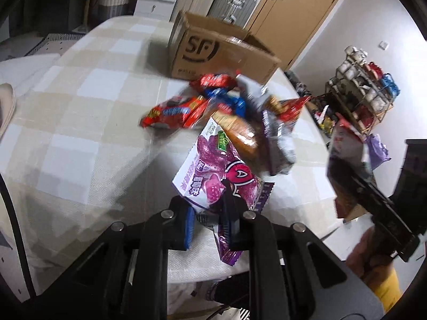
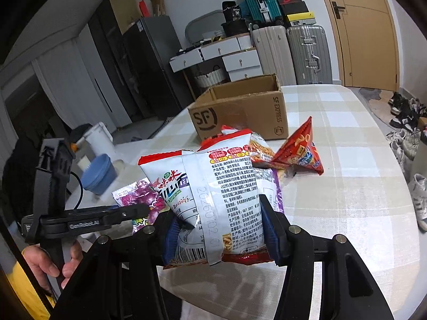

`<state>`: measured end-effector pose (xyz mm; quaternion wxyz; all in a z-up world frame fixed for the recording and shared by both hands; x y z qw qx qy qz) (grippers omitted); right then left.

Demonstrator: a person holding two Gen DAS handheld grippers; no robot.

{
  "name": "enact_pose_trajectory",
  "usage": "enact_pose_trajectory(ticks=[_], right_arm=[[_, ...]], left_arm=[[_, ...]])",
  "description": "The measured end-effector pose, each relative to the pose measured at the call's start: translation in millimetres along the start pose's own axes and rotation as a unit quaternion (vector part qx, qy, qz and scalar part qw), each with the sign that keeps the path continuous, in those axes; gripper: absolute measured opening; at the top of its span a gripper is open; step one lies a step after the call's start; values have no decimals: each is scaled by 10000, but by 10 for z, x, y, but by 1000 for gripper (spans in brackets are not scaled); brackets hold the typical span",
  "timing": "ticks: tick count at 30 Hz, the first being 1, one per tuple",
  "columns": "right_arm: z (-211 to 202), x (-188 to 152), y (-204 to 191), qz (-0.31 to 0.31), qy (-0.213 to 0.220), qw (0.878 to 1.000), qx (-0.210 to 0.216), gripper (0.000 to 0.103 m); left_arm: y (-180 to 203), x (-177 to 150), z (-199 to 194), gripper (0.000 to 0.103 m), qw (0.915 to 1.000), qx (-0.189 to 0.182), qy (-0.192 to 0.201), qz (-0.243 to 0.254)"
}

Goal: Organize snacks
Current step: 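Carry both bags over the cardboard box and lower them inside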

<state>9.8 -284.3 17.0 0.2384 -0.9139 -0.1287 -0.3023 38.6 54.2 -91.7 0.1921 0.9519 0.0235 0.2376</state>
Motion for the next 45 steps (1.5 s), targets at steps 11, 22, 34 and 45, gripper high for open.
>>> enact_pose_trajectory(ticks=[11, 22, 34, 45], right_arm=[[-199, 837, -167, 145, 287, 9989, 349, 54], [403, 1907, -48, 524, -206, 9975, 426, 54], [1224, 2524, 342, 947, -683, 9921, 466, 54], [1887, 2601, 565, 954, -1329, 9861, 298, 54]], left_arm=[[164, 886, -689, 14, 9980, -223, 528, 256], [317, 2133, -482, 14, 9983, -99, 444, 364], [298, 3168, 507, 14, 9988, 260, 21, 407], [210, 3392, 1455, 15, 9945, 645, -477, 678]])
Point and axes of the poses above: each gripper's, at about its wrist camera, not at the fingertips, and z roughly the way its jaws point, y to its right, x to its top, the point moved 3 cm from there along z, roughly the way its jaws point, and after that the axes turned 8 degrees about -y, right-handed, at the moved point
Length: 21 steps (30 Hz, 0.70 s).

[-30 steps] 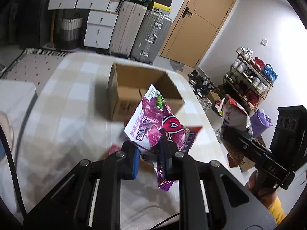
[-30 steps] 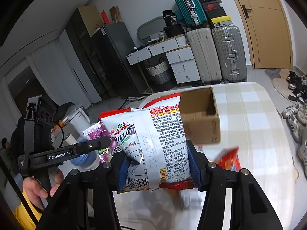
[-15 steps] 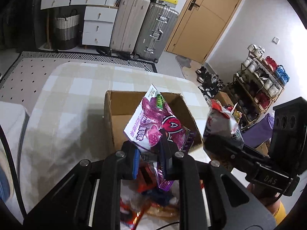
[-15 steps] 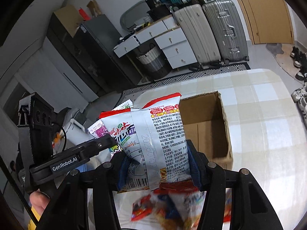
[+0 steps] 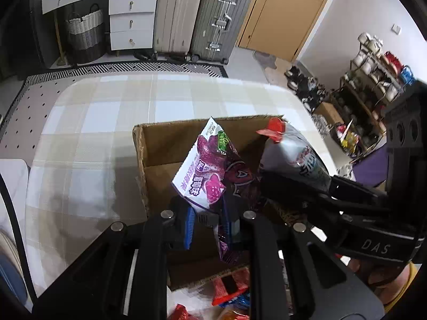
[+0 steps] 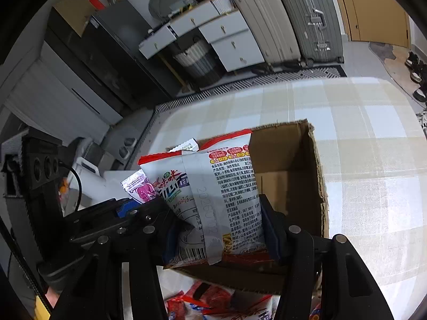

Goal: Organize snacks
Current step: 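Carry both bags over the cardboard box and lower them inside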

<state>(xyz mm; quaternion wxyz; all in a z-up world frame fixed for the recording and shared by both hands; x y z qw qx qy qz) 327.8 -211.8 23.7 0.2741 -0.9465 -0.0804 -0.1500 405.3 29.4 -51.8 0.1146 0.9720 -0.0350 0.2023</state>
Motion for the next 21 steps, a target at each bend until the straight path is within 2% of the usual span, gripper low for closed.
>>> enact_pose_trajectory(ticks=[3, 11, 15, 21], right_arm=[[118, 6, 46, 41, -162, 9998, -101, 54], [189, 25, 53, -114, -194, 9985, -489, 54], [195, 27, 89, -65, -181, 9984, -523, 54], [179, 50, 114, -6, -192, 9988, -445, 54]], left_arm=[[-37, 30, 204, 15, 9999, 107, -129, 7], [-92, -6, 495, 15, 9994, 203, -276, -40], [-89, -82, 537, 15, 9993, 218, -316, -39], [-79, -106, 540, 21, 9991, 313, -282, 24]])
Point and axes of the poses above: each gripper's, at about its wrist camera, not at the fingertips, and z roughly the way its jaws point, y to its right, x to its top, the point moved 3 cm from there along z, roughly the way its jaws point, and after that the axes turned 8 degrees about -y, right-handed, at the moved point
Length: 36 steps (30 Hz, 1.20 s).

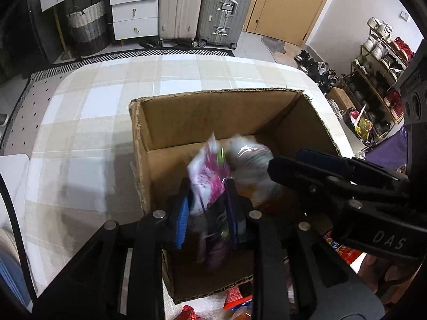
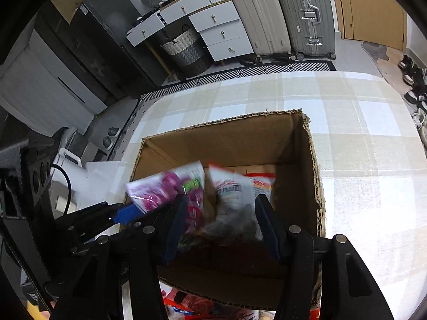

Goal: Organize snacks
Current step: 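Carry both bags over the cardboard box and lower them inside, then open both tools and lift them away from the box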

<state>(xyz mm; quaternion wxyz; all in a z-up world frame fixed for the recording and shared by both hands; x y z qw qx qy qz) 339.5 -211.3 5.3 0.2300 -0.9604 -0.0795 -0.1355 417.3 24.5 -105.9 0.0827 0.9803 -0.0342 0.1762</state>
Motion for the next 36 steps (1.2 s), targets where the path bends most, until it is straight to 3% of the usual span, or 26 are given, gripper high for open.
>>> enact_pose_trajectory(ticks=[4, 12, 13, 17, 25, 29, 36], right_arm=[[-19, 4, 36, 76, 23, 10000, -16, 54], [-213, -35, 22, 103, 196, 9997, 56, 54], [-251, -49, 12, 95, 226, 9997, 53, 54], [-414, -120, -9, 134, 302, 9994, 137, 55], [-948, -377, -132, 68, 632, 9978, 177, 56], [-1296, -561, -227, -26, 928, 9956, 159, 79], [-1918, -1072, -498, -330, 1536, 9870, 346, 85]], left_arm=[[-105, -53, -84, 21, 10000, -3, -13, -31], [-51, -134, -247, 37, 9999, 105, 17, 89], [-34, -154, -288, 51, 9996, 241, 67, 111], [36, -242, -553, 75, 9984, 381, 397, 110], [172, -502, -1270, 77, 9939, 456, 1001, 121], [276, -764, -1738, 79, 9899, 424, 1347, 129], [561, -1335, -2522, 82, 9793, 604, 1898, 367]])
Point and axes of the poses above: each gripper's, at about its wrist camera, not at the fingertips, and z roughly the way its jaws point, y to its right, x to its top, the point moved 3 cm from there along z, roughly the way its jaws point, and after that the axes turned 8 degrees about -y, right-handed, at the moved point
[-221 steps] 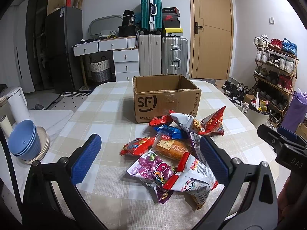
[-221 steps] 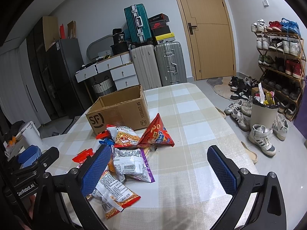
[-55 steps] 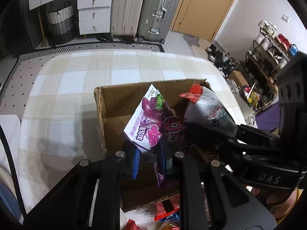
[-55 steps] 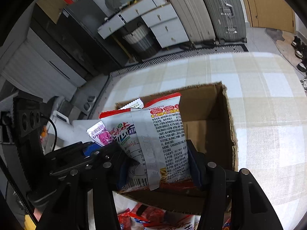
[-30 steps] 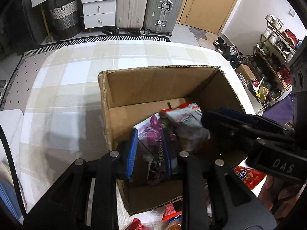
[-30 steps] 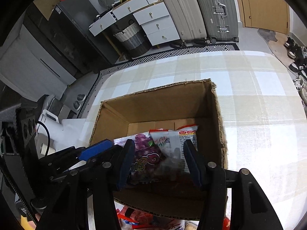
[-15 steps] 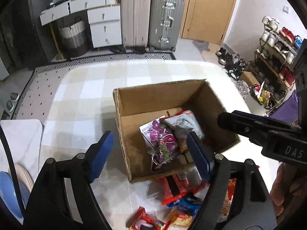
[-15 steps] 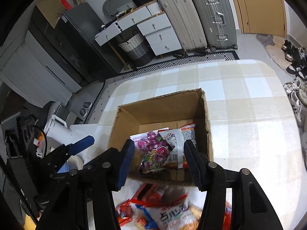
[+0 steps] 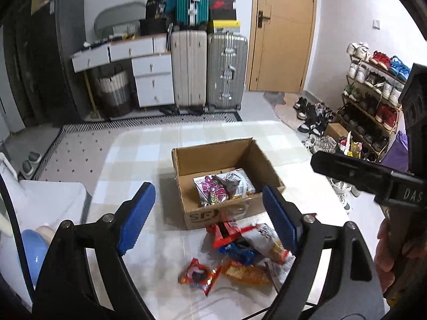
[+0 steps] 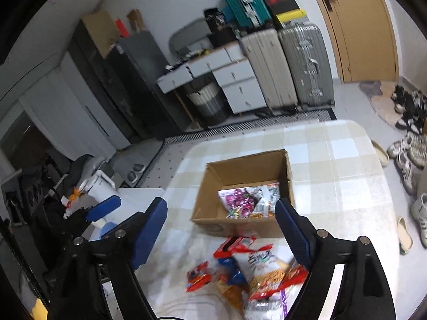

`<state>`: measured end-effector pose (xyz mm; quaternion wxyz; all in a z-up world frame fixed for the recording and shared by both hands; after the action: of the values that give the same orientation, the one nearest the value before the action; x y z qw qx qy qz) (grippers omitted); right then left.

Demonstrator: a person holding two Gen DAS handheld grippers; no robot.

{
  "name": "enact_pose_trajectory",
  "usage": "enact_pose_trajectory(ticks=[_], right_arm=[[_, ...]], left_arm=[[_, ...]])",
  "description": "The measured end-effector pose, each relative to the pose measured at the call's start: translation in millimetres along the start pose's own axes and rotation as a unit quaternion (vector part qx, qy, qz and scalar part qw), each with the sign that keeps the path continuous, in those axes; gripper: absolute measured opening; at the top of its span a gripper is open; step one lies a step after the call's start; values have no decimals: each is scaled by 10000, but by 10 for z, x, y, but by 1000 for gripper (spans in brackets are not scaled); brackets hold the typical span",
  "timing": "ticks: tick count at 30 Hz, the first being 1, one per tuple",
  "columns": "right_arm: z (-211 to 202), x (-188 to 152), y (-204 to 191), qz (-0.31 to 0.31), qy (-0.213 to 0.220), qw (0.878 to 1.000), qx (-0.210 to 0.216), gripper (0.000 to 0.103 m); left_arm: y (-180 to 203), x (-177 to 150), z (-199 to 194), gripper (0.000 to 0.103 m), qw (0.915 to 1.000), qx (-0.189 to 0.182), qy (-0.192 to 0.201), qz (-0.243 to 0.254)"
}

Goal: Organize snacks
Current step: 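Open both tools and lift them away from the box, then grasp the white-and-purple snack bag with the right tool while the left tool reaches the red cookie packet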

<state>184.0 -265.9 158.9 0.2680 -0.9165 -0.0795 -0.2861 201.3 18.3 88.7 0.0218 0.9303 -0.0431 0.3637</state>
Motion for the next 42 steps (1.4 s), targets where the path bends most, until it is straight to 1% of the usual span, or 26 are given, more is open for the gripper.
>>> enact_pose_trajectory(ticks=[2, 4, 6, 7, 8, 11, 15, 20, 24, 26, 29, 31, 32, 33, 34, 36, 37, 38, 40, 41, 42], right_arm=[[-177, -117, -119, -163, 142, 9998, -24, 87], [-367, -262, -251, -327, 324, 9989, -25, 90], [-554, -407, -361, -482, 569, 9972, -46, 90], [-642, -484, -408, -547, 702, 9960, -41, 91], [-713, -552, -438, -594, 806, 9950, -24, 91], [-893, -753, -516, -707, 985, 9926, 29, 91], [-1041, -1011, -556, -858, 1218, 9888, 7, 91], [-1092, -1315, -570, -1024, 1395, 9848, -113, 92], [-1031, -1562, -535, -1147, 1550, 9810, -228, 92], [-968, -1658, -509, -1234, 1596, 9790, -286, 92], [-828, -1757, -443, -1339, 1664, 9763, -337, 92], [-688, -1795, -372, -1346, 1579, 9777, -313, 92], [-625, -1791, -333, -1322, 1530, 9788, -322, 92], [-561, -1791, -292, -1295, 1485, 9799, -319, 92], [-496, -1793, -246, -1269, 1447, 9809, -291, 92], [-357, -1814, -147, -1176, 1393, 9828, -291, 92], [-304, -1818, -102, -1139, 1355, 9838, -288, 92], [-233, -1834, -53, -1092, 1290, 9852, -285, 92], [-73, -1856, 32, -1007, 1023, 9894, -223, 92], [-21, -1858, 54, -986, 926, 9905, -240, 92], [37, -1869, 76, -982, 830, 9913, -281, 92]], left_arm=[[62, -80, -246, 84, 9999, -13, 114, 3], [118, -182, -527, 86, 9997, 72, 250, -2], [181, -298, -803, 90, 9989, 198, 419, 31], [183, -342, -894, 99, 9985, 241, 487, 37], [201, -394, -1003, 102, 9979, 293, 572, 38], [263, -598, -1357, 102, 9963, 326, 787, 68], [270, -858, -1684, 102, 9946, 291, 993, -42], [233, -1158, -1854, 102, 9931, 192, 1143, -193], [158, -1448, -1784, 102, 9905, 281, 1331, -210], [69, -1494, -1570, 102, 9909, 268, 1282, -293], [-65, -1603, -1250, 102, 9922, 118, 1138, -489], [-138, -1674, -1066, 102, 9910, 217, 1202, -545], [-178, -1650, -935, 102, 9909, 264, 1207, -528], [-196, -1672, -834, 102, 9917, 297, 1155, -489], [-227, -1607, -675, 102, 9923, 294, 1100, -479], [-269, -1630, -481, 102, 9932, 269, 1005, -525], [-289, -1619, -353, 102, 9939, 193, 935, -555], [-300, -1637, -262, 102, 9947, 165, 835, -580], [-316, -1629, -82, 102, 9961, 147, 618, -610], [-321, -1602, -26, 102, 9962, 132, 587, -631], [-347, -1587, -1, 102, 9953, 145, 661, -687]])
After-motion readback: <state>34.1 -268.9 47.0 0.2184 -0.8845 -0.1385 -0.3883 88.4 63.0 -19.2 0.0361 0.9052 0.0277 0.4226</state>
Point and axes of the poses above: each gripper's, at about its wrist camera, not at the fingertips, and z roughly the way its jaws point, y to its right, x to its top, the point moved 3 cm from there along z, roughly the way its jaws point, and after that the axes turned 8 degrees about -y, right-handed, at the moved point
